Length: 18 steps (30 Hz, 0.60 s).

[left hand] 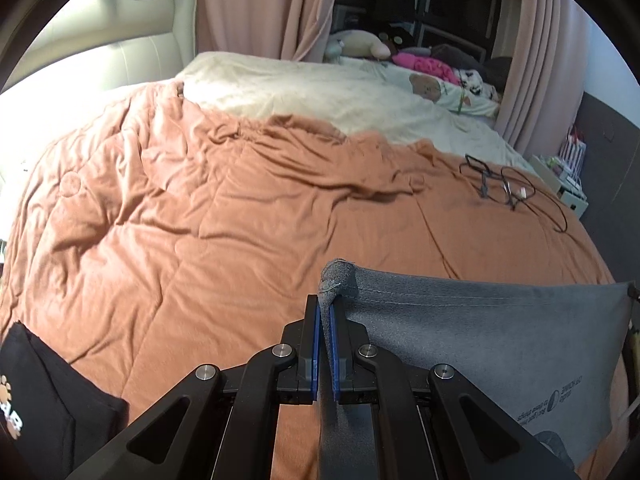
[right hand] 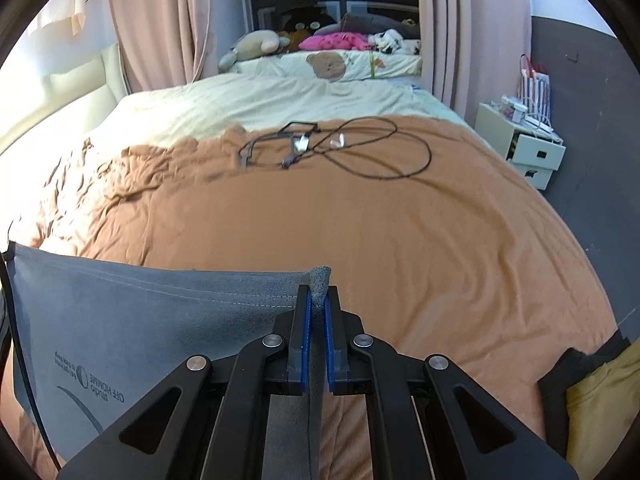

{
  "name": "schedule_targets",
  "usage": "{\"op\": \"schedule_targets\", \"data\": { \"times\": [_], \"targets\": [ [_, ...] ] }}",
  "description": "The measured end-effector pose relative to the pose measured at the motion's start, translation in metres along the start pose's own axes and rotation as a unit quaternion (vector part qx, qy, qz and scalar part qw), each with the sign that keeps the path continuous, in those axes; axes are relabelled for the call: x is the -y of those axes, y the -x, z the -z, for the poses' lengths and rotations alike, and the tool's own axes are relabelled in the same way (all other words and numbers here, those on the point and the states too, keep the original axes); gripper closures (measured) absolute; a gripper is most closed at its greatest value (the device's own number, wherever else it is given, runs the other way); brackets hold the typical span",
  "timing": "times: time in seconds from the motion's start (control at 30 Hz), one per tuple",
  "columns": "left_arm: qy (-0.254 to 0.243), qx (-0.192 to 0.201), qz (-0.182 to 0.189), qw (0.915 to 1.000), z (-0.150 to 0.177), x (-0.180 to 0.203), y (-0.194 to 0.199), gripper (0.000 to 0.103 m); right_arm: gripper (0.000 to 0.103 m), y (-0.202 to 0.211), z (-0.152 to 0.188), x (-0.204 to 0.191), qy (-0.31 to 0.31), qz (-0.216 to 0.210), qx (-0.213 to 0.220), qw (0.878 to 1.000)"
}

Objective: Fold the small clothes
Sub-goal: 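Lift the folded edge with both grippers and fold it over again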

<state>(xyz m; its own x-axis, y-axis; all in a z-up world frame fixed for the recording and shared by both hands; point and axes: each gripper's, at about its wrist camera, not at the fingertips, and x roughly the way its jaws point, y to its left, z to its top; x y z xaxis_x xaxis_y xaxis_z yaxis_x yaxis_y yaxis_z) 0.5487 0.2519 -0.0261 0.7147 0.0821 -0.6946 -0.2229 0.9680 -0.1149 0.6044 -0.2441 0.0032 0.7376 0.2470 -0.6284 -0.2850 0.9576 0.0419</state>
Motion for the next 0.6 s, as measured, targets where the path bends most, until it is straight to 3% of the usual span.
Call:
{"op": "schedule_targets", "data": {
  "times": [0.2, 0.6],
  "targets": [
    [-0.002, -0.015, -0.011, 0.9998, -0.008, 0.006, -0.026, 0.099, 0.101, -0.021, -0.007, -0.001, -0.004, 0.008, -0.004, 1.000],
    [-0.007, -0.095, -0.036, 0.9948, 0.026, 0.004, -0.112, 0.099, 0.101, -0.116, 0.002, 0.005, -0.010, 0.012, -0.078, 0.997]
  ]
}}
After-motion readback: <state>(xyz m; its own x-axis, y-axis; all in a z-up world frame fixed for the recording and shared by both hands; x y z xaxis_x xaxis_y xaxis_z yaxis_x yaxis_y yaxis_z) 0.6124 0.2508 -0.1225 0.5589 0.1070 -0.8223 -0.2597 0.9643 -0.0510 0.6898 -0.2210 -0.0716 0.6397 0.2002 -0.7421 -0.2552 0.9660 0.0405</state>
